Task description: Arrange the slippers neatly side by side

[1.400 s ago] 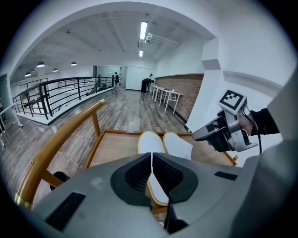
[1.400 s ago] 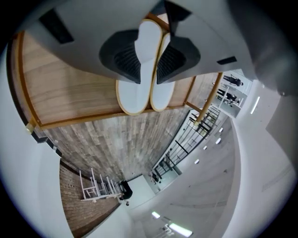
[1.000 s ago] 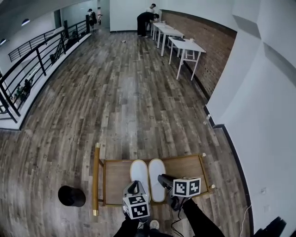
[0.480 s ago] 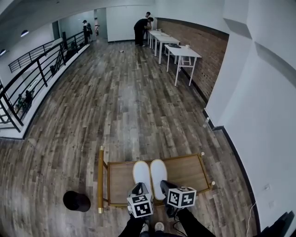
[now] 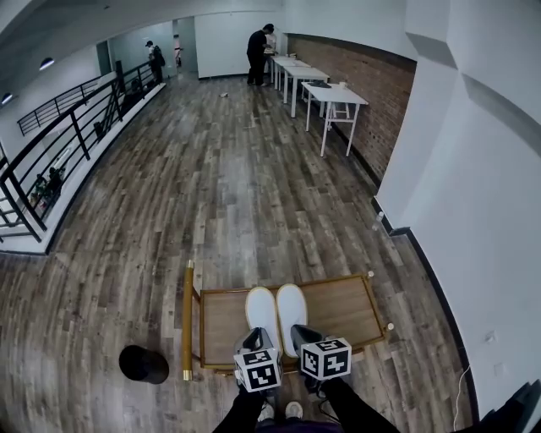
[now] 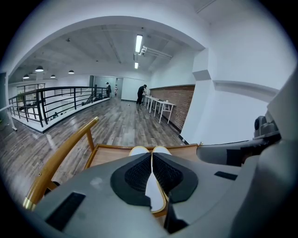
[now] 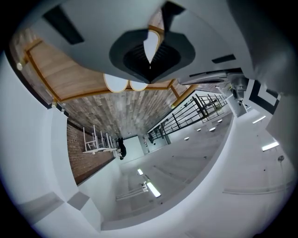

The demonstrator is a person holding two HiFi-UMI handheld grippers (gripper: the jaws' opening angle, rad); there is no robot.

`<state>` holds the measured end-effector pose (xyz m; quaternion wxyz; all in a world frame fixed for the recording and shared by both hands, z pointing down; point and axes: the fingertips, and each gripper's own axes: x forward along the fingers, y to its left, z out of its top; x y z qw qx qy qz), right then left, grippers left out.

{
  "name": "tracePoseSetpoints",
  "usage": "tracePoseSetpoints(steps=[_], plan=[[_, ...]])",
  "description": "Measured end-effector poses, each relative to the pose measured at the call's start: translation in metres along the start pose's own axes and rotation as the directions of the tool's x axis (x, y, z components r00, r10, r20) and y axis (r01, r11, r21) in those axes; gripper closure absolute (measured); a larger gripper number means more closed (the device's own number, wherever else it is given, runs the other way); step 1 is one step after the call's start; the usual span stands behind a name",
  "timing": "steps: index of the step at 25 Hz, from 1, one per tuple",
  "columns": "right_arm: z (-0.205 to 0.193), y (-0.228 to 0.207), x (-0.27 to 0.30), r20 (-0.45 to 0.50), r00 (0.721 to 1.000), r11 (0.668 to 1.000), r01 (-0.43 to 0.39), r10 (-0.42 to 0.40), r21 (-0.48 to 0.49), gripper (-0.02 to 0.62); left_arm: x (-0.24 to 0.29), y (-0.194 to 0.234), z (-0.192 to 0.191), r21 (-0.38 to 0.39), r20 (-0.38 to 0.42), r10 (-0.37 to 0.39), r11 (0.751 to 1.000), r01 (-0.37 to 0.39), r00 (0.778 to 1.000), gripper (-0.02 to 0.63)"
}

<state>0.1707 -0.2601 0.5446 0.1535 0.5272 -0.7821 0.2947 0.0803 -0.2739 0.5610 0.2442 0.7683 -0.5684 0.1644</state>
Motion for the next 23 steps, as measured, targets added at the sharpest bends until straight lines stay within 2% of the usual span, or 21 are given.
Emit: tracePoseSetpoints(steps=[5, 23], plan=[[0.005, 0.005, -0.002, 0.008, 1.0, 1.0, -0.002, 0.002, -0.029, 0.597, -0.004, -0.001, 0.012, -0.002, 0.026, -0.005, 1.0, 0.005, 1.0, 0.595], [0.01, 0.006, -0.005, 0.018, 1.0, 0.999, -0.005, 0.006, -0.033, 0.597, -0.006, -0.007, 0.014, 0.017, 0.035, -0.024, 1.0, 0.024, 0.999, 0.595]])
